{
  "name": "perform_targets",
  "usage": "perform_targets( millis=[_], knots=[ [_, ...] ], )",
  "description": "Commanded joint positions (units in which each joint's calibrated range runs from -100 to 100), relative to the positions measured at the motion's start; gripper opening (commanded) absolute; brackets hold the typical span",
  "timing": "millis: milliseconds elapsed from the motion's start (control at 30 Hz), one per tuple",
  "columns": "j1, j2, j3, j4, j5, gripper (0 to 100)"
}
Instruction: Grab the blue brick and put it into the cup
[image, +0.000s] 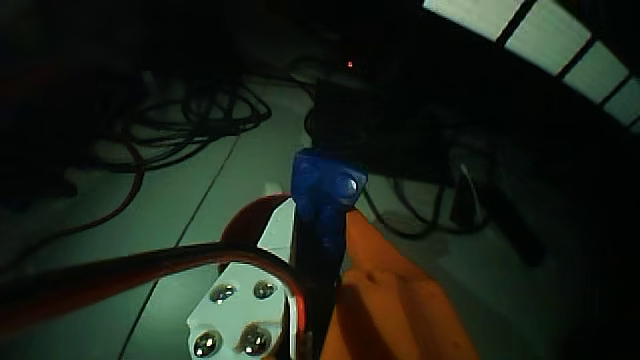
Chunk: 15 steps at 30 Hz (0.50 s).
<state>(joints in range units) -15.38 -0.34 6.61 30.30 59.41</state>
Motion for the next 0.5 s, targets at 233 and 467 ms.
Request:
perform_targets(
  millis=[233, 467],
  knots=[
    [-5.82, 1.72, -17.35, 5.12, 1.60, 0],
    [-6.48, 1.11, -17.16, 5.12, 2.38, 0]
  ],
)
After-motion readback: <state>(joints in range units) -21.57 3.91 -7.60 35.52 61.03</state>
